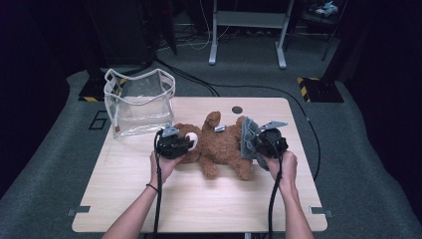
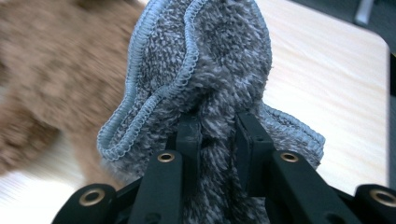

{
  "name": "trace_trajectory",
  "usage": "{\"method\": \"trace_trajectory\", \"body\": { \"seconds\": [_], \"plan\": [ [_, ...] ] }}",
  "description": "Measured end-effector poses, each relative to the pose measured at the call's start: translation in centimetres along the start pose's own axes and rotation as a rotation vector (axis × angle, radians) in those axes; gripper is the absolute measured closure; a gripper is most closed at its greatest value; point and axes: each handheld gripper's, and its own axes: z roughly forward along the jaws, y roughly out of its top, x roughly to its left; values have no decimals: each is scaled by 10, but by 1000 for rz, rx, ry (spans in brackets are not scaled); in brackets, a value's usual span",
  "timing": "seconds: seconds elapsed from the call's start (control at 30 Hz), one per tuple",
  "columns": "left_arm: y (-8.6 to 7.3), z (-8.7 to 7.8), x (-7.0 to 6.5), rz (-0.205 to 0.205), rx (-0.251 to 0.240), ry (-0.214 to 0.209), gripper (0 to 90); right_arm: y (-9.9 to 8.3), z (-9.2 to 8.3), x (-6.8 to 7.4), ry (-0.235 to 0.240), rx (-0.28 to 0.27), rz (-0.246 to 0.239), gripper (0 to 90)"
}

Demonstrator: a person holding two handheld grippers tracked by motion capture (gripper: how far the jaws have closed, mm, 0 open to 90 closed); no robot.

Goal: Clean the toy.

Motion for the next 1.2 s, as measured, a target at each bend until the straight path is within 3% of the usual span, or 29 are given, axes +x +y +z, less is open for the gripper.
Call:
{"method": "trace_trajectory", "body": {
  "seconds": [0.07,0.2,0.3,0.33,0.4,0.47,0.6,0.7,0.77,0.83,0.87,1.0,1.2],
  "plan": [
    [0,0,0,-2,-5,4,592,5,2,4,11,-3,-14,739],
    [0,0,-1,28,-7,10,554,35,16,25,80,-35,-63,741],
    [1,-2,-1,31,-15,11,489,49,34,40,104,-12,-94,744],
    [1,-2,-1,31,-15,11,463,49,34,40,104,-12,-94,744],
    [0,-8,0,28,-26,12,411,52,56,49,101,47,-117,752],
    [-2,-13,2,16,-27,15,342,50,64,50,94,53,-100,755],
    [-9,-21,7,-11,-29,22,255,47,65,46,104,63,-72,759],
    [-28,-28,12,-38,-6,26,241,45,65,46,96,66,-88,760],
    [-39,-26,16,-43,44,29,256,45,65,46,96,67,-88,760],
    [-45,-24,19,-51,59,29,279,45,65,46,94,66,-90,760],
    [-54,-20,25,-82,85,8,333,46,64,48,92,68,-92,760],
    [-61,-16,32,-131,58,-2,526,48,58,49,86,55,-98,759],
    [-61,-13,36,-102,60,7,767,56,52,52,84,44,-127,759]
  ]
}}
